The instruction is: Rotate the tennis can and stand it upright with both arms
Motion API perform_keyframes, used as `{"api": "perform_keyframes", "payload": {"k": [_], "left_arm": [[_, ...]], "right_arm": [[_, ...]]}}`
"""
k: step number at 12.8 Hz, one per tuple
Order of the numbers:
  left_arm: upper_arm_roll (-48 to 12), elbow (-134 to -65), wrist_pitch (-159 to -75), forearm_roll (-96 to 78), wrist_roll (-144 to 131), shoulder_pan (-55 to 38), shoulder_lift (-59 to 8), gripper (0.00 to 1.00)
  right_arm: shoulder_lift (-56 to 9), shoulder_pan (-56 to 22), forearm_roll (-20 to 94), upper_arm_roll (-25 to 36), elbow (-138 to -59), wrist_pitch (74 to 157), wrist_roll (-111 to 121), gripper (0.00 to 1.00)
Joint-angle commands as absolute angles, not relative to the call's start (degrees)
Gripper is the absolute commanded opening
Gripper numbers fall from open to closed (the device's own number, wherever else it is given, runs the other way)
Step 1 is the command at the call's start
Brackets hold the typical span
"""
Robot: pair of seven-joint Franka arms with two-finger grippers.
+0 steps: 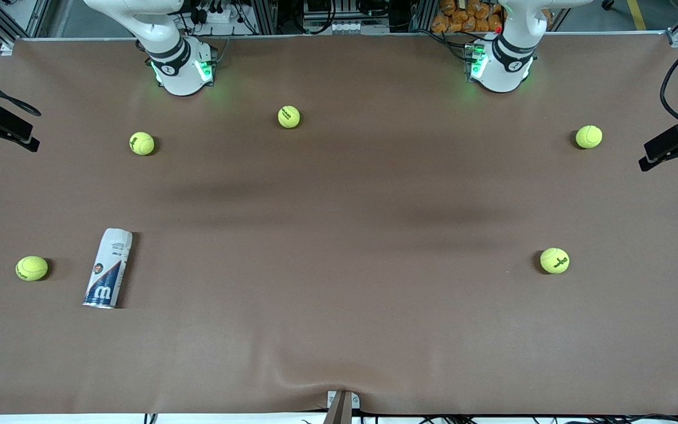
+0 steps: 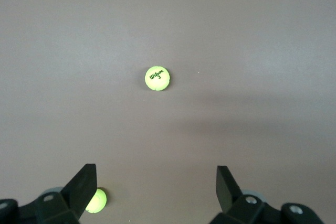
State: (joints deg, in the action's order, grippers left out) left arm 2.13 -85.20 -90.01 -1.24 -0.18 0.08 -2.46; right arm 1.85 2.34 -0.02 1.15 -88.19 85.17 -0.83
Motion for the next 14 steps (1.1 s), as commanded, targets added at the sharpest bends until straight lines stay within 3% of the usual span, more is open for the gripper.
{"api": "perform_keyframes", "payload": {"k": [1,10,14], "left_arm": [[2.46,-84.29,-89.03,-1.85,0.35,0.17,-2.81,1.0],[2.46,-84.37,-88.77,-1.58,0.35,0.17,-2.81,1.0],[2.46,-84.55,-88.77,-1.58,0.44,0.26,-2.9,1.0]], "right_arm": [[2.11,2.29,0.26,1.05,-88.07,84.64,-1.23,1.0],[1.5,2.11,0.44,0.97,-87.98,84.64,-1.32,1.0],[-2.27,2.9,0.97,1.05,-87.63,86.39,-1.32,1.0]]}}
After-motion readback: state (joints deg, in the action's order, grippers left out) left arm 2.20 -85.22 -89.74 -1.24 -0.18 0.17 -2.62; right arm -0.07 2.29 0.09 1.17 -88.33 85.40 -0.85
